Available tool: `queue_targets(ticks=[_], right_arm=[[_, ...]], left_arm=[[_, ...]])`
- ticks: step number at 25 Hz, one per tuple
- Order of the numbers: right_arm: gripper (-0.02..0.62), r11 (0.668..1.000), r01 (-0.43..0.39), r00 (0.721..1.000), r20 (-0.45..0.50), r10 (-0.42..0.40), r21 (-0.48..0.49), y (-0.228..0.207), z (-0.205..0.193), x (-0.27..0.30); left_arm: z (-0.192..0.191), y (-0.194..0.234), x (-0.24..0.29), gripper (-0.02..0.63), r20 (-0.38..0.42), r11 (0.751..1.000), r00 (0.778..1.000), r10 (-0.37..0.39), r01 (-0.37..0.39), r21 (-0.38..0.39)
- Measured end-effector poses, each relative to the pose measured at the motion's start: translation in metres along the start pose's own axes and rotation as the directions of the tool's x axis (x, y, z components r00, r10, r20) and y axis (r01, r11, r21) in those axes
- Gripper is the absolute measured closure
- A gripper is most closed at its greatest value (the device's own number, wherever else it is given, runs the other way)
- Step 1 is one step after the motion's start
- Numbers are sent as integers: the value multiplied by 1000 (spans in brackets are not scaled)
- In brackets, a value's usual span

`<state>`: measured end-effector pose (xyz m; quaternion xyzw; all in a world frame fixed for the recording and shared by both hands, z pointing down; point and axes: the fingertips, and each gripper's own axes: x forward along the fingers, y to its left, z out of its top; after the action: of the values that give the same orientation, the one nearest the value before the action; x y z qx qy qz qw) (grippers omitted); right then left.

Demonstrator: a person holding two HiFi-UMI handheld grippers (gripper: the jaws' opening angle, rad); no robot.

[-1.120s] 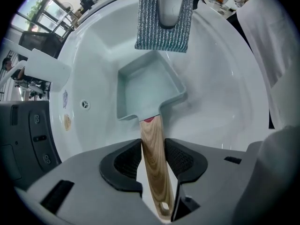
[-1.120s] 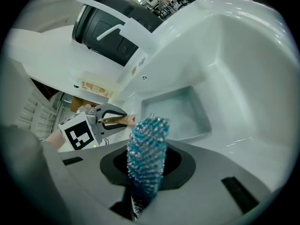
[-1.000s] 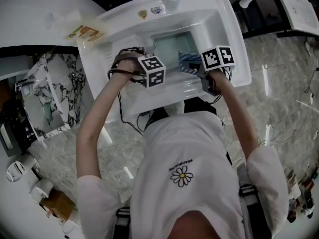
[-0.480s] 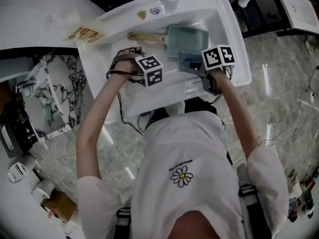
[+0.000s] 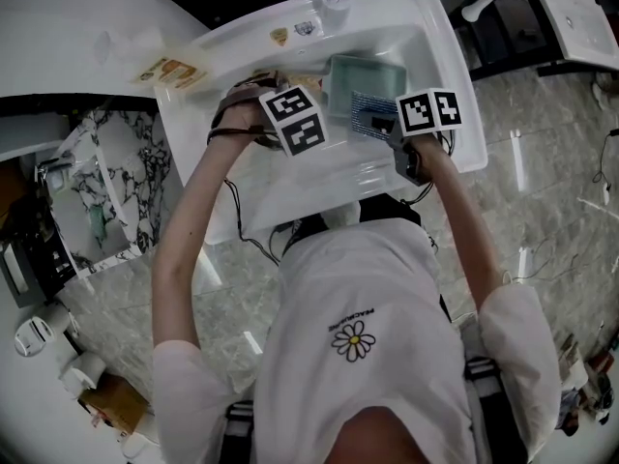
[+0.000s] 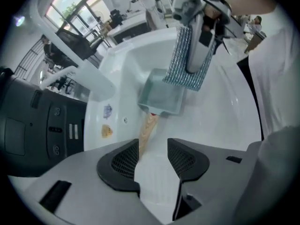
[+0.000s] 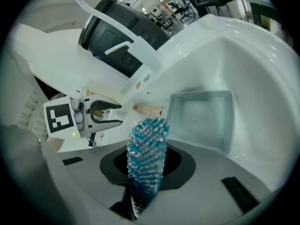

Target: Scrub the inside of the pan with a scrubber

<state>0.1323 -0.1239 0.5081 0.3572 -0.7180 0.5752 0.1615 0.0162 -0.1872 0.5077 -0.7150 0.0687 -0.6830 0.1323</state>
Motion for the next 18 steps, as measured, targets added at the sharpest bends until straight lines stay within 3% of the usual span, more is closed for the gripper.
queue_targets(ticks=[4, 6, 8, 12, 15, 18], right_arm=[[537, 995, 42, 993, 110, -31, -95, 19, 35, -24], [537, 985, 75, 981, 186, -46, -153, 33, 56, -41], [537, 968, 125, 960, 273, -63, -218, 49, 76, -61], [537, 905, 258, 885, 459, -80, -339, 84, 107, -101], [537, 864, 336, 816, 574, -68, -375, 108, 112, -125], [537, 836, 395, 746, 664, -49, -382, 129, 108, -142]], left_arm=[[32, 39, -44, 417, 156, 990, 984, 83, -64, -124], [46, 58, -73, 421, 251, 973, 958, 142, -88, -215], [57, 76, -107, 431, 339, 943, 913, 228, -121, -310], [67, 102, -178, 469, 464, 838, 770, 438, -162, -522], [62, 102, -219, 511, 506, 730, 652, 564, -107, -675], [51, 94, -250, 562, 500, 613, 537, 680, -42, -789]])
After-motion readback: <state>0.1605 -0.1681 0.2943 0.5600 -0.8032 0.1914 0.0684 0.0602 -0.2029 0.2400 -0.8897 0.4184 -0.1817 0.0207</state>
